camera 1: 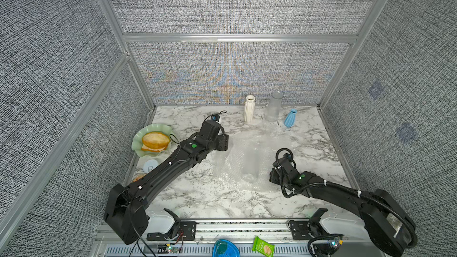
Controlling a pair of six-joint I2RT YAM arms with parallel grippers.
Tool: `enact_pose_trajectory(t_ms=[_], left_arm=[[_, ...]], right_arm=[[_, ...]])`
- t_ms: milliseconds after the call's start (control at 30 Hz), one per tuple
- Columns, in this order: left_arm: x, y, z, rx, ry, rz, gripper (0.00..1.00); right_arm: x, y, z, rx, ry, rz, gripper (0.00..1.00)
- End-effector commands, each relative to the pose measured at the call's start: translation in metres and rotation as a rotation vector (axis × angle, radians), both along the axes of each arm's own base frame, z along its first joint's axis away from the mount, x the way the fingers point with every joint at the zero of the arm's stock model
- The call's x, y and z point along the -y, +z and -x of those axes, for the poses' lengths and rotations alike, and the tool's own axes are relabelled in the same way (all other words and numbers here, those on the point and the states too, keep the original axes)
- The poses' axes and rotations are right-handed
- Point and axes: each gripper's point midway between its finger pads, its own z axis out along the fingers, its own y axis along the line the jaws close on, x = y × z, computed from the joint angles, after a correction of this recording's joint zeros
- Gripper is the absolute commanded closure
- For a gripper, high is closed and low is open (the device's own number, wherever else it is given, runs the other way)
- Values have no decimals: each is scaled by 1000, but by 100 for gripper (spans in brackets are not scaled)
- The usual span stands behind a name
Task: Unwrap the vase from the bubble wrap
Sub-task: Unwrap the bubble wrap.
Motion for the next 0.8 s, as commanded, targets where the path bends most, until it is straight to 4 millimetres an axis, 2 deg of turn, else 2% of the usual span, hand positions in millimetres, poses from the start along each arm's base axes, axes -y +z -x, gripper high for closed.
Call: enact_pose_trajectory(t_ms=[0,233,433,500,633,767], left_arm=[[30,-7,7,-71,-141,31,25],[98,-21,8,-141,-274,-56,22],[149,-52,7,-270,-362,-178,22],[160,-70,5,-314,-365,-230,22],[179,-90,-2,-340,-359,-252,23],[184,-107,-15,-348,-305,-272,24]], right_arm=[[5,13,-3,54,-16,-23,38],[28,34,-2,149,-73,-29,37],[43,45,1,182,-106,-5,34],[47,48,3,194,-116,-2,34],[53,52,8,210,-122,2,34],[55,56,10,219,-116,2,34]])
